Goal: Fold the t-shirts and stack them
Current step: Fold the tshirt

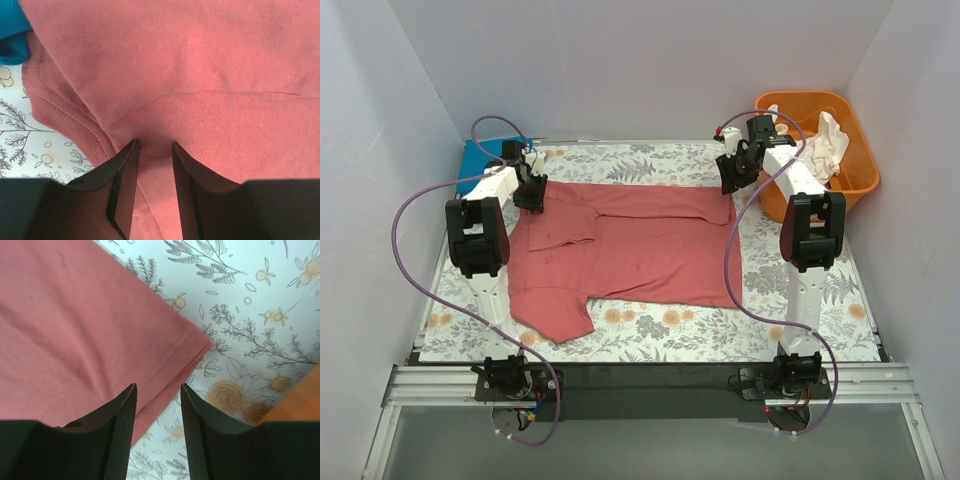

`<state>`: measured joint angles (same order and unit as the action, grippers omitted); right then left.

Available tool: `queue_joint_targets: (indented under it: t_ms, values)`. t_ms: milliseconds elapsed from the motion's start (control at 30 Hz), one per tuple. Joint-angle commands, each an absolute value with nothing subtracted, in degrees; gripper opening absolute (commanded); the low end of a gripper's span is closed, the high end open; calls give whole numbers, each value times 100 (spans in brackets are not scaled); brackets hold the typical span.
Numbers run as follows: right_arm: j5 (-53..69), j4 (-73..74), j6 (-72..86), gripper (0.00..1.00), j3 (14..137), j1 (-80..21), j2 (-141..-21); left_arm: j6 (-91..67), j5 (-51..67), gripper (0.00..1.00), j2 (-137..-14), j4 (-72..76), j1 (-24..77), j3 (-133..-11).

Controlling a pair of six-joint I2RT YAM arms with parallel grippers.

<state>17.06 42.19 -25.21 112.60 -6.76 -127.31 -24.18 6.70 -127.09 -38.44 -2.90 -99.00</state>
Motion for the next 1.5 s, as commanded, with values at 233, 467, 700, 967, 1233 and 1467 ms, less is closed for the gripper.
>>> queue_joint_targets:
  t_ms: [233,467,700,967,1233,1467]
  values:
    - [1485,3902,-2100,49,10715,-738,-12858,-2364,606,34,-12489,-4113,-299,-9387]
    - [599,3595,-2671,47,10424,-809,-13139,-2364,685,37,-12507,-4210,-360,-9343]
    - [-518,2927,-3128,44,10519,-800,-13359,-2373,826,36,-12805,-4359,-519,-9623]
    - [297,2909,-3129,55,10846,-852,-12957,-2268,1818,39,-12894,-4755,-519,-10599]
    - [1818,3645,-3787,90,10109,-984,-11025,-1277,3513,67,-11076,-5657,-615,-10073]
    - [2004,4455,-4912,97,7931,-1414,-9160,576,3946,71,-9661,-7047,-1001,-8545]
